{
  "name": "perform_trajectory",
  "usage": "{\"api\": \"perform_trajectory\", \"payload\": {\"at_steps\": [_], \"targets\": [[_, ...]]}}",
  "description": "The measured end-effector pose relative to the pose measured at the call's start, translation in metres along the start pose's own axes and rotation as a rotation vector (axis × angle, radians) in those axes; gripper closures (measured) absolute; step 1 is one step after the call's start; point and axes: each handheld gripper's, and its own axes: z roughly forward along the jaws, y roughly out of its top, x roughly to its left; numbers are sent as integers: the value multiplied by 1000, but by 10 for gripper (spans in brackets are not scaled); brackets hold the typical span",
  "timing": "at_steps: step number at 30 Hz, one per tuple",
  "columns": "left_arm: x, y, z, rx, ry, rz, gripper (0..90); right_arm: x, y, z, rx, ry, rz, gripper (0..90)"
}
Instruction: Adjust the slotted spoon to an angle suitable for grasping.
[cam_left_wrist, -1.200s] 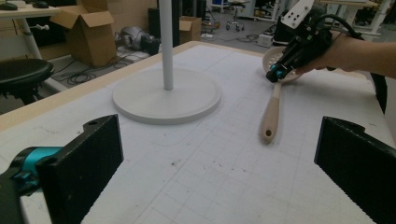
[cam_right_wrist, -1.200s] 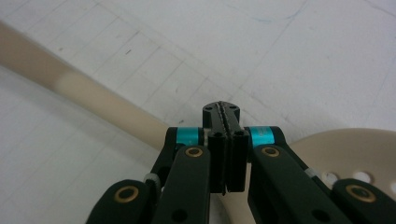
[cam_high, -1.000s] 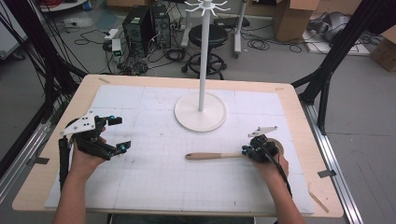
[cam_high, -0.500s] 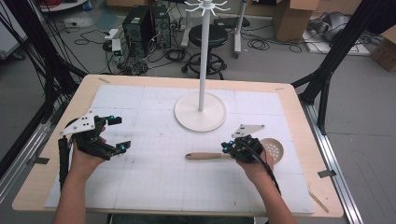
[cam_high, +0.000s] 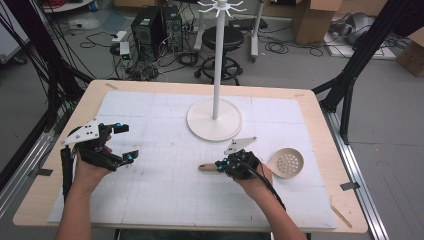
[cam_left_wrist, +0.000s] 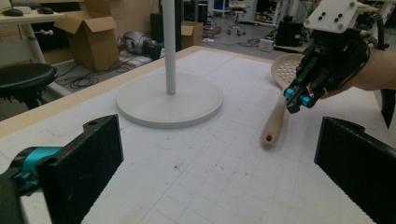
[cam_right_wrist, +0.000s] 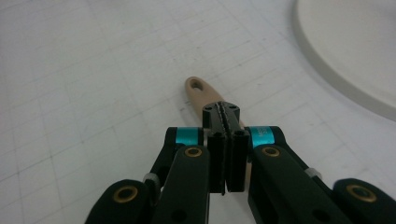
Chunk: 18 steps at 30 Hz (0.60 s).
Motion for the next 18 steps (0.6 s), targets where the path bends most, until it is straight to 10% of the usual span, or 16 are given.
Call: {"api": "perform_trajectory", "payload": {"at_steps": [7, 18], "targets": [[0, 0, 0, 2, 0, 2, 17, 6, 0, 28, 105, 3, -35, 900], [0, 0, 1, 4, -2, 2, 17, -14, 1, 39, 57, -34, 37, 900]]}}
